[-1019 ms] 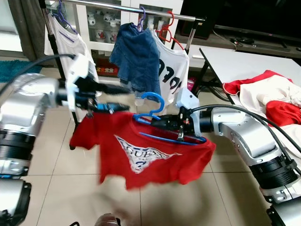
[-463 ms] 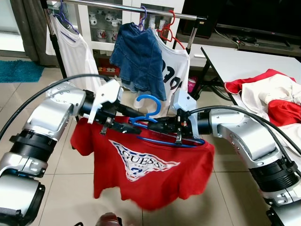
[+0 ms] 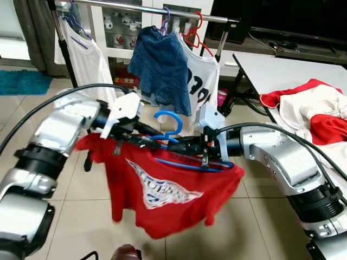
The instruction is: Hang hanger
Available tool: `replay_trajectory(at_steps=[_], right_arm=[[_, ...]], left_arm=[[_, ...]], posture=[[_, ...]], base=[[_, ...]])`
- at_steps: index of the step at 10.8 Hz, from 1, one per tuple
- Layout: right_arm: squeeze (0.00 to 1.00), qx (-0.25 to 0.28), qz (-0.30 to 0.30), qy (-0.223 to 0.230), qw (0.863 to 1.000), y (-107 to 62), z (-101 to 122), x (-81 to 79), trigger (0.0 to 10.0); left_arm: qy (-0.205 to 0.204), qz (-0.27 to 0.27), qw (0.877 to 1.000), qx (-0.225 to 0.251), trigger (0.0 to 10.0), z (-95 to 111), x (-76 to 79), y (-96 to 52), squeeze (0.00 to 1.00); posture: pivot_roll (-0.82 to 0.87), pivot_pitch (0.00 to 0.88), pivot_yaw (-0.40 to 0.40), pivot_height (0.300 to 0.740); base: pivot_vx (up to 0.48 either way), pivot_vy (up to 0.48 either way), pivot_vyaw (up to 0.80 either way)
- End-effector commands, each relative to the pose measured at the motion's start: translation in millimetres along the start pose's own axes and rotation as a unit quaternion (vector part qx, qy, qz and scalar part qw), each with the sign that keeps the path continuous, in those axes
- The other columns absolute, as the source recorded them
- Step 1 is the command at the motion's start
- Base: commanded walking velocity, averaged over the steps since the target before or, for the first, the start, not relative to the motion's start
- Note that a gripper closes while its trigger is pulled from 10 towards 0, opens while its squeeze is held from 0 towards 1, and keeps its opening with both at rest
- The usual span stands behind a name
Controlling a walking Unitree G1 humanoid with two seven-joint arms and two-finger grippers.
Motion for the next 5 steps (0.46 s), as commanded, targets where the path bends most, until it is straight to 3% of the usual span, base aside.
replay_trajectory(at_steps=[1, 5], right_arm=[[0.00, 0.029, 0.010, -0.011, 0.999, -1.7, 11.2, -2.1, 10.0], [0.00, 0.036, 0.013, -0.008, 0.999, 0.1, 12.8, -2.4, 10.0]], left_arm=[[0.010, 0.002, 1.000, -0.015, 0.0, 2.6, -3.0, 2.9, 0.00], [0.012, 0.007, 1.000, -0.028, 0.0, -2.7, -4.4, 1.4, 0.00]], posture=[[-0.02, 0.000, -0.071, 0.740], [-0.01, 0.000, -0.073, 0.740]], base=[[0.000, 0.000, 0.00], [0.000, 0.000, 0.00]])
Point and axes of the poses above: a point about 5 cm out from each wrist's last joint towards the gripper, its own y axis pointing out of the wrist towards the gripper, its own z axis along the axis of the wrist's last joint, x = y × z, the point moved 1 cm from there along y, pointing out of the wrist towards the gripper, and after that the axes turned 9 degrees about -y, right-handed, at the moved point
